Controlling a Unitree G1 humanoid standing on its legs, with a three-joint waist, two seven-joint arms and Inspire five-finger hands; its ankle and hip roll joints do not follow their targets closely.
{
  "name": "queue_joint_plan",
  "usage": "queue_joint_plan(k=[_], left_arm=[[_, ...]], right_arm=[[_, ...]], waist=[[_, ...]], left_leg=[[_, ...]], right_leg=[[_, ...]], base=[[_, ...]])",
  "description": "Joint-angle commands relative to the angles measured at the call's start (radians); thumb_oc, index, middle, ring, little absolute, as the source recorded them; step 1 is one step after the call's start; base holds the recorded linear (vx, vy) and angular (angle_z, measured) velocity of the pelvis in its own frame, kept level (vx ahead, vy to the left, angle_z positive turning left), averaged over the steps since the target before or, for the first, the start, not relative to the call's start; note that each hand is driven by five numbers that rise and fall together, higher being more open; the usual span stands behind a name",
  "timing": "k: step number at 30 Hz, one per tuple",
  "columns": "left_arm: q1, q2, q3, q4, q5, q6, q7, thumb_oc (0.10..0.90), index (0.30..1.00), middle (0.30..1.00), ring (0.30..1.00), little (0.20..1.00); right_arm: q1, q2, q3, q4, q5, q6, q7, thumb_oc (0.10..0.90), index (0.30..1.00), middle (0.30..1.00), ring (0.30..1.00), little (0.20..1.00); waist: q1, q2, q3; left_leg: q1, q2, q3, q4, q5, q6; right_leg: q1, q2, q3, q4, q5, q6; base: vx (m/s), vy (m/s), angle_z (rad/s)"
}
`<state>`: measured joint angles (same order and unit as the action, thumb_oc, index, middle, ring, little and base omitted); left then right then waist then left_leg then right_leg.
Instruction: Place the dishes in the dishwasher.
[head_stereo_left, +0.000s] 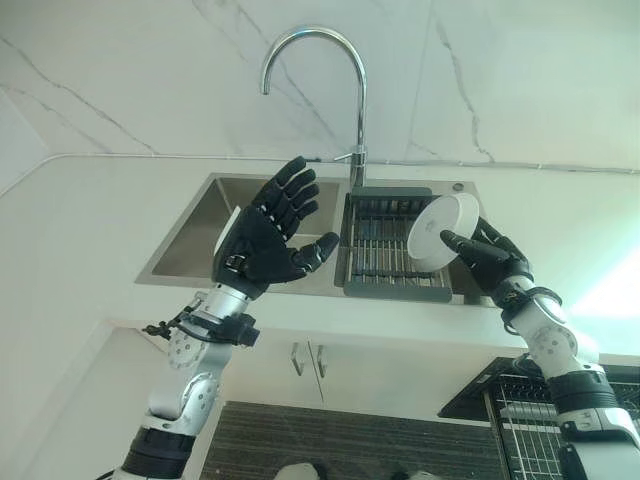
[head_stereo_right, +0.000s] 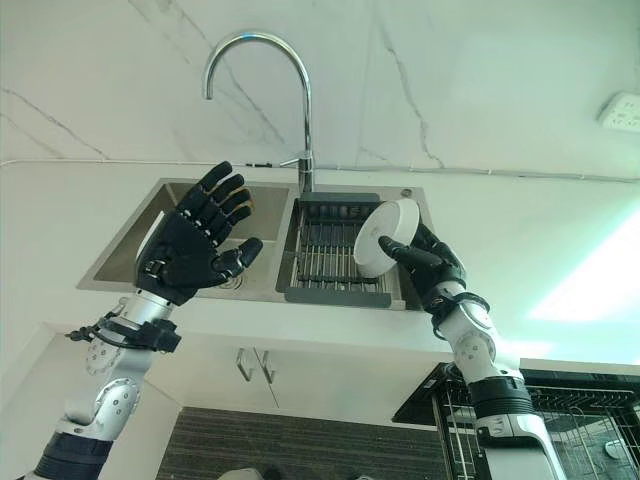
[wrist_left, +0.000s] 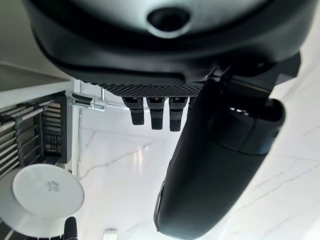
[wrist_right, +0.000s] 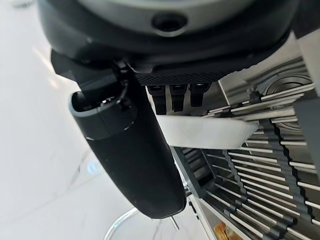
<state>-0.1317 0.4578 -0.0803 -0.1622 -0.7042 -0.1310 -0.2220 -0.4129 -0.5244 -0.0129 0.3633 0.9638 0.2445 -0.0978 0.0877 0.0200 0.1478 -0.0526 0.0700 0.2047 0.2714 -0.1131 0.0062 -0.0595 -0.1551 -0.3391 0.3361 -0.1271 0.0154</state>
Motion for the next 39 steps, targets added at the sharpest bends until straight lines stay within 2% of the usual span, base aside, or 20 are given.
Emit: queue_joint_plan(k=[1, 11, 17, 18, 19, 22, 26, 33, 39], left_arm=[[-0.106, 0.050, 0.002, -0.065, -0.064, -0.081, 0.013, 0.800, 0.900, 0.900, 0.900, 0.900], [-0.104, 0.060, 0.004, -0.057, -0.073, -0.077, 0.015, 0.800, 0.900, 0.900, 0.900, 0.900], [-0.107, 0.067, -0.008, -0.050, -0.080, -0.080, 0.018, 0.800, 0.900, 0.900, 0.900, 0.900], [-0.108, 0.068, -0.008, -0.050, -0.081, -0.077, 0.017, 0.800, 0.900, 0.900, 0.900, 0.900], [-0.109, 0.070, -0.009, -0.048, -0.084, -0.076, 0.017, 0.800, 0.900, 0.900, 0.900, 0.900], [-0.109, 0.076, -0.013, -0.041, -0.092, -0.076, 0.017, 0.800, 0.900, 0.900, 0.900, 0.900], [-0.114, 0.078, -0.021, -0.038, -0.094, -0.068, 0.021, 0.800, 0.900, 0.900, 0.900, 0.900], [-0.110, 0.089, -0.034, -0.027, -0.110, -0.082, 0.016, 0.800, 0.900, 0.900, 0.900, 0.900], [-0.093, 0.091, -0.027, -0.029, -0.116, -0.090, 0.006, 0.800, 0.900, 0.900, 0.900, 0.900]], right_arm=[[-0.185, -0.050, -0.011, 0.024, 0.025, -0.080, 0.015, 0.800, 0.900, 0.900, 0.900, 0.900], [-0.229, -0.078, -0.001, 0.117, 0.015, -0.073, 0.000, 0.800, 0.900, 0.900, 0.900, 0.900], [-0.270, -0.098, 0.014, 0.197, 0.000, -0.094, -0.017, 0.800, 0.900, 0.900, 0.900, 0.900], [-0.275, -0.101, 0.014, 0.211, -0.006, -0.100, -0.022, 0.720, 0.780, 0.780, 0.780, 0.780], [-0.280, -0.103, 0.016, 0.224, -0.011, -0.107, -0.028, 0.598, 0.596, 0.596, 0.596, 0.596], [-0.298, -0.109, 0.015, 0.270, -0.018, -0.136, -0.050, 0.400, 0.300, 0.300, 0.300, 0.300], [-0.322, -0.113, 0.030, 0.322, -0.026, -0.150, -0.067, 0.400, 0.300, 0.300, 0.300, 0.300], [-0.341, -0.109, 0.020, 0.395, -0.029, -0.288, -0.136, 0.400, 0.300, 0.300, 0.300, 0.300], [-0.329, -0.105, 0.003, 0.340, -0.095, -0.376, -0.174, 0.400, 0.300, 0.300, 0.300, 0.300]], waist=[[0.009, -0.039, -0.072], [0.029, -0.039, -0.076], [0.042, -0.038, -0.076], [0.045, -0.038, -0.076], [0.047, -0.038, -0.077], [0.055, -0.036, -0.076], [0.065, -0.036, -0.078], [0.083, -0.027, -0.081], [0.081, -0.022, -0.078]], left_leg=[[0.056, 0.035, -0.007, 0.029, -0.138, -0.066], [0.053, 0.030, -0.020, 0.029, -0.135, -0.067], [0.051, 0.028, -0.029, 0.029, -0.132, -0.069], [0.050, 0.027, -0.030, 0.029, -0.132, -0.069], [0.050, 0.027, -0.031, 0.029, -0.132, -0.069], [0.050, 0.024, -0.036, 0.029, -0.132, -0.069], [0.048, 0.022, -0.041, 0.029, -0.130, -0.069], [0.049, 0.015, -0.053, 0.029, -0.130, -0.067], [0.052, 0.007, -0.056, 0.029, -0.133, -0.061]], right_leg=[[0.079, -0.008, -0.026, -0.036, -0.090, 0.076], [0.085, -0.013, -0.038, -0.036, -0.090, 0.077], [0.089, -0.017, -0.047, -0.036, -0.090, 0.076], [0.090, -0.018, -0.049, -0.036, -0.090, 0.076], [0.091, -0.019, -0.051, -0.036, -0.090, 0.076], [0.093, -0.020, -0.054, -0.036, -0.090, 0.077], [0.095, -0.025, -0.062, -0.036, -0.090, 0.078], [0.103, -0.032, -0.072, -0.036, -0.090, 0.081], [0.103, -0.035, -0.070, -0.036, -0.086, 0.085]], base=[[-0.01, 0.016, 0.11], [0.00, 0.005, 0.05], [0.00, 0.004, 0.11], [0.01, 0.006, 0.10], [0.00, 0.008, 0.07], [-0.01, 0.008, 0.05], [-0.01, 0.006, 0.08], [-0.01, 0.020, 0.08], [-0.01, 0.033, 0.04]])
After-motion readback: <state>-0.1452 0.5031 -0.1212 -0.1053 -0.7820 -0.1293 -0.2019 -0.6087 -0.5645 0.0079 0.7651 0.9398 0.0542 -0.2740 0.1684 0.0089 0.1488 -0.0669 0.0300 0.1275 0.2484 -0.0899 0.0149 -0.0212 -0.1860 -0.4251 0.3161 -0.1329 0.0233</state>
